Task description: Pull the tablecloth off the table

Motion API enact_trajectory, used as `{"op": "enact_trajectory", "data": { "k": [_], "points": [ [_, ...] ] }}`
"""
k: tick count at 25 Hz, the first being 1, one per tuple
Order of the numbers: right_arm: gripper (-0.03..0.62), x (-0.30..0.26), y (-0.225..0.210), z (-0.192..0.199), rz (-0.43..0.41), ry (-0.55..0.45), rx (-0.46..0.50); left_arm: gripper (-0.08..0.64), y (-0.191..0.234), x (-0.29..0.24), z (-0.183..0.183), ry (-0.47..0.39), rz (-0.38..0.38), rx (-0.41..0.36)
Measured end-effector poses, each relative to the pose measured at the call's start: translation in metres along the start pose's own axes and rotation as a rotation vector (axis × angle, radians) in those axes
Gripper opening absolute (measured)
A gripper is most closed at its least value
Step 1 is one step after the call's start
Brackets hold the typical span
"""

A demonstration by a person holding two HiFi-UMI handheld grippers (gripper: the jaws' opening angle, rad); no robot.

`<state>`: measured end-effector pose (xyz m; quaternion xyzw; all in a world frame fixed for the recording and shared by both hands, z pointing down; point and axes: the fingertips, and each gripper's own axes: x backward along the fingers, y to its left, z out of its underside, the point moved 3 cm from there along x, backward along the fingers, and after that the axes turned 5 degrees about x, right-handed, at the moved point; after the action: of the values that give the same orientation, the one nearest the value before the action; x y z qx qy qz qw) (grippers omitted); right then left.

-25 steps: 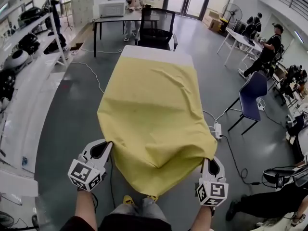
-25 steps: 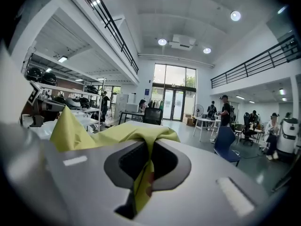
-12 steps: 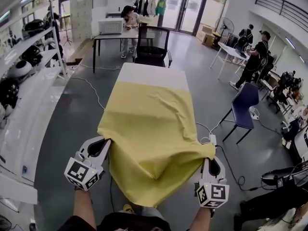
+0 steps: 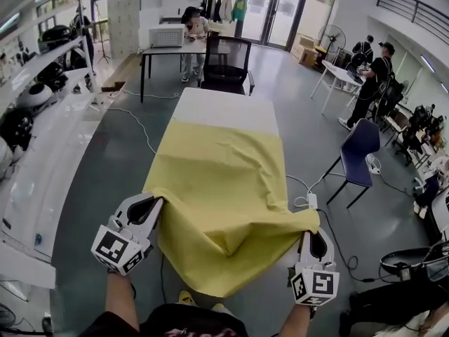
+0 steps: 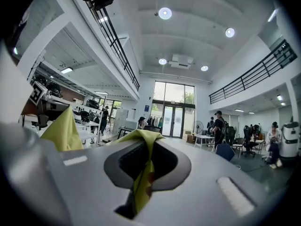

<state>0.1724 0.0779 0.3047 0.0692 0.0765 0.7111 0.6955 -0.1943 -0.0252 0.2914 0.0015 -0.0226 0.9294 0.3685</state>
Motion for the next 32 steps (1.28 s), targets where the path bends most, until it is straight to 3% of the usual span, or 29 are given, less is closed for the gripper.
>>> {"op": "enact_trajectory", "data": {
  "k": [9, 14, 25, 32],
  "points": [
    [0.015, 0.039, -0.038, 0.000, -0.027, -0.013, 0.004, 0.009, -0.050, 0.016, -0.019, -0.031, -0.058, 0.020],
    [0.015, 0.040, -0.041, -0.017, -0.042, -0.042, 0.066, 0.009, -0.054, 0.022, -0.031, -0.061, -0.081, 0.012],
    [0.015, 0.040, -0.038, -0.003, -0.071, -0.036, 0.000, 0.009, -0.060, 0.040, -0.031, -0.044, -0.129, -0.004],
    [0.015, 0.033, -0.037, -0.003, -0.103, -0.029, 0.013, 0.009, -0.061, 0.034, -0.029, -0.036, -0.127, 0.004]
  ]
}}
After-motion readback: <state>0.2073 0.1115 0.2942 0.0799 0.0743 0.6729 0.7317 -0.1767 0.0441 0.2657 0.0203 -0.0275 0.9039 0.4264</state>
